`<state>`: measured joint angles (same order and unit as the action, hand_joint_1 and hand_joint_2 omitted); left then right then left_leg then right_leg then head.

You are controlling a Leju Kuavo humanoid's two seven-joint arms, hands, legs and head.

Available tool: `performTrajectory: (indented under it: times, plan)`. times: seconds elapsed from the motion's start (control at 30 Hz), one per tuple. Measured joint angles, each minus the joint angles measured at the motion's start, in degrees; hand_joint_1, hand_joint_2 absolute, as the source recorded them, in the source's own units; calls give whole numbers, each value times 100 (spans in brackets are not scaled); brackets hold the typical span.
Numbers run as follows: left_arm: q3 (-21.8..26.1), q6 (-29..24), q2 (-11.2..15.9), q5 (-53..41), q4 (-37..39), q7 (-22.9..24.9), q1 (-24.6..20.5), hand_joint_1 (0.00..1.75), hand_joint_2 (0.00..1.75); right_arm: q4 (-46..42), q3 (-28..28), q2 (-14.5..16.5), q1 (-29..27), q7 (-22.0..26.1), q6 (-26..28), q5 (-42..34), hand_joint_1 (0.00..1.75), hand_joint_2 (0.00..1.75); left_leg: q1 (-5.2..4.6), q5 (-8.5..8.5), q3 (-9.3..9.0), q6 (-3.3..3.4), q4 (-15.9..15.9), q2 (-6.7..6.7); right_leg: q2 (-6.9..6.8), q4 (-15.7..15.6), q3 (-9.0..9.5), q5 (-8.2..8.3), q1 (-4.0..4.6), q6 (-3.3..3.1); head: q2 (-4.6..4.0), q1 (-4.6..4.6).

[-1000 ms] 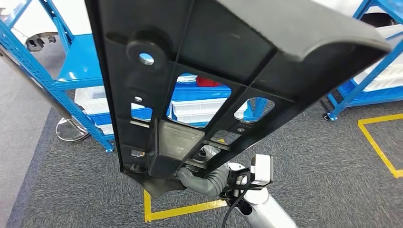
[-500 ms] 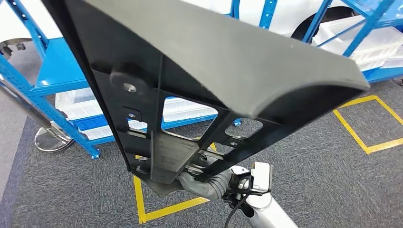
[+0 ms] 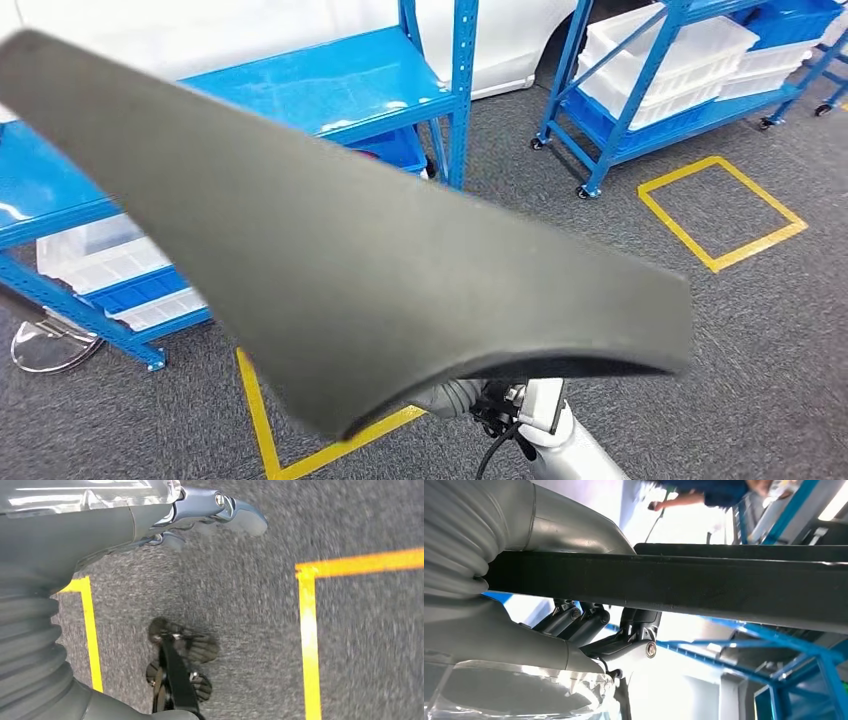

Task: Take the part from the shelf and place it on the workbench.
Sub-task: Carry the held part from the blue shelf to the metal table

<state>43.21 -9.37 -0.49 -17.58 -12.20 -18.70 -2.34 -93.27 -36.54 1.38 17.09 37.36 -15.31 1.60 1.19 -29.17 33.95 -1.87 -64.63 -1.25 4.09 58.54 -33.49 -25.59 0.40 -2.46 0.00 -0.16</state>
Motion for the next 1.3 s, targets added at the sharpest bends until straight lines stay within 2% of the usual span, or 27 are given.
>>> performTrajectory:
  times: [0.03, 0.1, 0.17, 0.23, 0.3, 0.37, 0.4, 0.43, 0.5, 0.57, 0.6, 0.67, 0.7, 0.77, 0.83, 0.87, 0.9, 0.93, 0.97, 1.0, 1.03, 1.07, 1.13, 1.17, 1.2, 1.23, 1.3]
  plan:
    - [8, -1, -1, -5, 0, 0, -2, 0, 175, -44, 0, -1, -9, -1, 40, 54, 175, 175, -1, 132, -160, 35, 355, -114, 66, 12, -13, 8, 1, 16, 0, 9]
    - [25, 8, -4, -13, 0, -25, -4, 0, 175, -134, 3, -8, -33, -12, 92, 133, 175, 175, -15, 164, -289, 73, 650, -253, 179, 18, -66, 42, -23, 76, 0, 11]
    - [41, 33, -15, -22, 0, -64, -16, 0, 175, -225, 11, -31, -59, -38, 111, 192, 175, 175, -16, 197, -308, 98, 729, -162, 271, 4, -109, 82, -41, 156, 0, 3]
    - [54, 70, -36, -30, 0, -115, -34, 0, 175, -301, 28, -63, -59, -58, 132, 234, 175, 175, 8, 266, -330, 150, 828, -27, 80, 146, -195, -23, -23, 226, 0, 20]
    - [68, 110, -54, -36, 0, -160, -35, 0, 175, -337, 48, -83, -38, -76, 176, 269, 175, 175, 10, 303, -332, 186, 874, 122, -231, 725, -474, -355, -29, 286, 0, 41]
    - [87, 144, -60, -40, 0, -181, -26, 0, 175, -341, 65, -103, -30, -97, 207, 303, 175, 175, 4, 305, -312, 191, 860, 274, -332, 1439, -816, -633, -79, 344, 0, 47]
    - [95, 154, -63, -40, 0, -186, -27, 0, 175, -340, 72, -117, -31, -104, 213, 314, 175, 175, 5, 304, -303, 188, 850, 350, -352, 1584, -879, -637, -109, 371, 0, 47]
    - [101, 157, -68, -40, 0, -191, -32, 0, 175, -340, 78, -130, -30, -107, 214, 320, 175, 175, 7, 299, -297, 180, 837, 420, -378, 1475, -814, -530, -136, 394, 0, 48]
    - [103, 158, -79, -42, 0, -197, -49, 0, 175, -341, 86, -144, -19, -110, 224, 327, 175, 175, 10, 273, -293, 140, 796, 536, -560, 705, -394, -197, -166, 410, 0, 49]
    - [103, 159, -84, -54, 0, -201, -68, 0, 175, -344, 89, -147, 11, -130, 260, 347, 175, 175, -10, 241, -287, 71, 753, 620, -740, 103, -85, -29, -138, 351, 0, 45]
    - [103, 158, -85, -67, 0, -201, -74, 0, 175, -345, 89, -148, 32, -154, 281, 354, 175, 175, -21, 234, -287, 33, 744, 659, -765, 17, -56, -32, -114, 305, 0, 44]
    - [104, 148, -99, -86, 0, -200, -92, 0, 175, -345, 89, -156, 73, -217, 297, 333, 175, 175, -22, 237, -298, -40, 757, 744, -652, 18, -87, -4, -94, 215, 0, 43]
    - [105, 140, -111, -84, 0, -199, -102, 0, 175, -343, 89, -161, 96, -247, 287, 309, 175, 175, -10, 212, -296, -72, 742, 724, -598, -3, -92, 18, -100, 174, 0, 41]
    - [110, 122, -143, -55, 0, -198, -113, 0, 175, -322, 88, -165, 170, -286, 244, 244, 175, 175, 15, -9, -186, -109, 470, 515, -496, -49, -98, 72, -123, 97, 0, 30]
    - [126, 91, -166, -20, 0, -191, -96, 0, 175, -262, 87, -163, 263, -307, 199, 186, 175, 175, 24, -418, 144, -119, -279, 254, -379, -54, -125, 100, -108, 52, 0, 5]
    - [136, 73, -171, -10, 0, -186, -84, 0, 175, -222, 86, -162, 297, -314, 186, 168, 175, 175, 22, -565, 319, -119, -661, 198, -308, -50, -138, 107, -93, 41, 0, -4]
    - [144, 59, -176, -1, 0, -179, -74, 0, 175, -179, 85, -162, 321, -318, 179, 152, 175, 175, 18, -615, 433, -112, -903, 171, -232, -44, -147, 113, -77, 36, 0, -9]
    - [150, 51, -182, 5, 0, -175, -68, 0, 175, -142, 85, -162, 339, -323, 178, 141, 175, 175, 16, -533, 431, -97, -893, 161, -157, -34, -151, 117, -66, 34, 0, -9]
    - [152, 47, -187, 8, 0, -172, -67, 0, 175, -112, 84, -162, 359, -325, 178, 133, 175, 175, 15, -350, 315, -75, -641, 137, -85, -21, -152, 118, -59, 37, 0, -9]
    - [155, 45, -192, 10, 0, -169, -67, 0, 175, -87, 84, -162, 387, -325, 178, 125, 175, 175, 14, -127, 125, -44, -233, 56, -15, -6, -154, 118, -58, 42, 0, -9]
    - [160, 43, -195, 8, 0, -163, -68, 0, 175, -65, 83, -162, 422, -325, 179, 116, 175, 175, 18, 33, -54, -14, 166, -95, 50, 12, -167, 122, -53, 58, 0, -7]
    - [169, 40, -200, 5, 0, -155, -67, 0, 175, -43, 80, -161, 458, -326, 179, 106, 175, 175, 19, 131, -182, 7, 464, -227, 115, 27, -192, 132, -60, 86, 0, -5]
    - [195, 37, -208, -9, 0, -138, -64, 0, 175, 2, 73, -160, 507, -329, 183, 75, 175, 175, 3, 149, -255, 37, 673, -360, 240, 30, -252, 171, -91, 166, 0, -3]
    - [206, 37, -216, -16, 1, -134, -66, 0, 175, 23, 70, -161, 519, -327, 187, 54, 175, 175, -4, 167, -263, 55, 697, -302, 306, 15, -272, 197, -104, 211, 0, -5]
    - [213, 37, -225, -23, 1, -131, -73, 0, 175, 43, 69, -167, 526, -321, 194, 32, 175, 175, -1, 195, -277, 85, 731, -233, 277, 18, -285, 202, -105, 244, 0, -3]
    - [219, 37, -235, -27, 1, -130, -79, 0, 175, 61, 69, -178, 542, -311, 201, 11, 175, 175, 7, 225, -294, 122, 768, -160, 159, 80, -323, 155, -95, 271, -1, 10]
    - [234, 36, -253, -37, 0, -120, -80, 0, 175, 96, 70, -198, 582, -294, 210, -16, 175, 175, 15, 268, -309, 176, 821, 1, -189, 540, -546, -122, -83, 305, -1, 37]
